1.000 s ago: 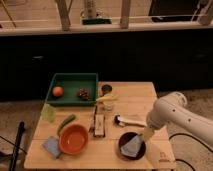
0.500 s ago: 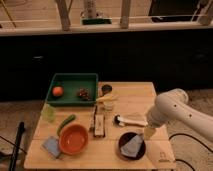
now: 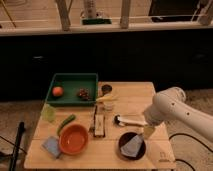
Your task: Place brush in red bowl
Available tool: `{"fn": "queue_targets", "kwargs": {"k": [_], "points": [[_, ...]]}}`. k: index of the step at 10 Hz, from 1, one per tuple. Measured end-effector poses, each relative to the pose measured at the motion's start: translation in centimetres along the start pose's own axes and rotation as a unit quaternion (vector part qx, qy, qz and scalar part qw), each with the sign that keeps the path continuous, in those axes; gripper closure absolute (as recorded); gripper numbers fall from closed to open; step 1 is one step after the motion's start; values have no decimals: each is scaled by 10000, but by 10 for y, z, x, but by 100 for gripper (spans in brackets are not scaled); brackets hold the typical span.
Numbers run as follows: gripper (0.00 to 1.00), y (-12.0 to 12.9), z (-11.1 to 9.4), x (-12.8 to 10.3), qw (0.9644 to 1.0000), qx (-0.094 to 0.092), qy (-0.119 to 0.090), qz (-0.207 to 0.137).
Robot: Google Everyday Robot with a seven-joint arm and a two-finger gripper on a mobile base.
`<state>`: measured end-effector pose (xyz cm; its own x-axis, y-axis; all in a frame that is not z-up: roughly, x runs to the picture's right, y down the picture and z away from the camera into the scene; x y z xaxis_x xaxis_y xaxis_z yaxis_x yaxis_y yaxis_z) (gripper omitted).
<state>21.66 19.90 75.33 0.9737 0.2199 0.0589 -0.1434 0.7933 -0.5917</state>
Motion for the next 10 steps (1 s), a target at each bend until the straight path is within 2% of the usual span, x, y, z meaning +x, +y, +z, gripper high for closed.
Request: {"fn": "queue_targets", "kwargs": {"k": [4, 10], "points": [[20, -13, 5, -4, 9994, 152, -131, -296], [20, -32, 8, -11, 9982, 310, -209, -472]]}}
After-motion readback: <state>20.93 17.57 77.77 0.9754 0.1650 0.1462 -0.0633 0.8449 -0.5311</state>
